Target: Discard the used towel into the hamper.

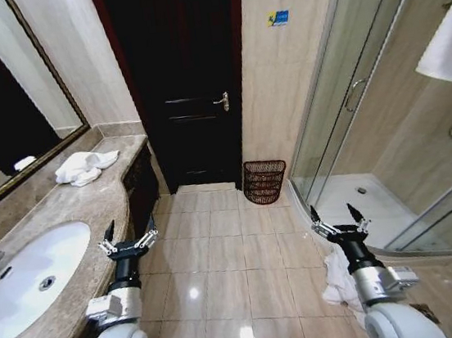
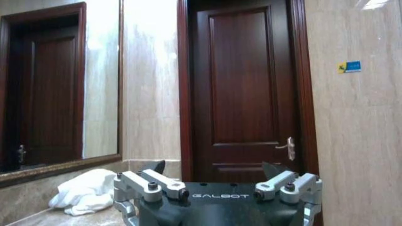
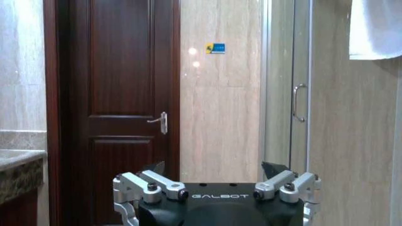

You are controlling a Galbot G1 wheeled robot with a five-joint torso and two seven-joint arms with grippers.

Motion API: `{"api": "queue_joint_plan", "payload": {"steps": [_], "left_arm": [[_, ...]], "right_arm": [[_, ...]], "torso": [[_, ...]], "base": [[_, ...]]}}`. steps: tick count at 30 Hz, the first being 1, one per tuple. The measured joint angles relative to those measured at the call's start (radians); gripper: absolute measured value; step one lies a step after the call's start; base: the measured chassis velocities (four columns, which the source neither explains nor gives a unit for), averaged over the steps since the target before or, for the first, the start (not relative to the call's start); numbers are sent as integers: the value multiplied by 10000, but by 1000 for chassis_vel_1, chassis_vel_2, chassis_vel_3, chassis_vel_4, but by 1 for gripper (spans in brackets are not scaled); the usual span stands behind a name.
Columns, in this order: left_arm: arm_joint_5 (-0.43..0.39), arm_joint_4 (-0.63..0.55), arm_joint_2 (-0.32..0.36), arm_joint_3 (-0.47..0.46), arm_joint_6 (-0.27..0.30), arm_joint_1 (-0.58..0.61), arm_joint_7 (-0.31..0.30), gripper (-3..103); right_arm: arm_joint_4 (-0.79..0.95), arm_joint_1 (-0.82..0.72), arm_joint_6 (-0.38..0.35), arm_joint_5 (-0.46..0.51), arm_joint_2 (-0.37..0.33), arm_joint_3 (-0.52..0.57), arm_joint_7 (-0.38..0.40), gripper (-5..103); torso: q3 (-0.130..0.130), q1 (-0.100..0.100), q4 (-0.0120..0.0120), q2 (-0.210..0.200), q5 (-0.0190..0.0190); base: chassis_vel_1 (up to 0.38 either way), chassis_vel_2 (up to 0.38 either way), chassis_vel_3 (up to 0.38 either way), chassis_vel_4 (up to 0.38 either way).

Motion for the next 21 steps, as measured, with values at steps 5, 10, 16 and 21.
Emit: {"api": "queue_joint_plan", "payload": {"steps": [5, 10, 16, 21], "left_arm": [[28, 14, 28, -2, -67, 28, -49, 100], [204, 166, -24, 79, -79, -14, -56, 100], [337, 354, -54, 97, -270, -18, -23, 100], [400, 310, -146, 119, -301, 67, 20, 100]], "right_arm": [[47, 32, -68, 11, 30, 3, -9, 100], [28, 117, -178, -121, 170, -52, -74, 100], [257, 4, -356, -109, 222, -68, -72, 100], [144, 19, -322, -64, 180, -103, -66, 100]], "torso": [[0, 0, 0, 0, 0], [0, 0, 0, 0, 0], [0, 0, -1, -1, -2], [0, 0, 0, -1, 0]], "base": [[0, 0, 0, 0], [0, 0, 0, 0], [0, 0, 0, 0], [0, 0, 0, 0]]}}
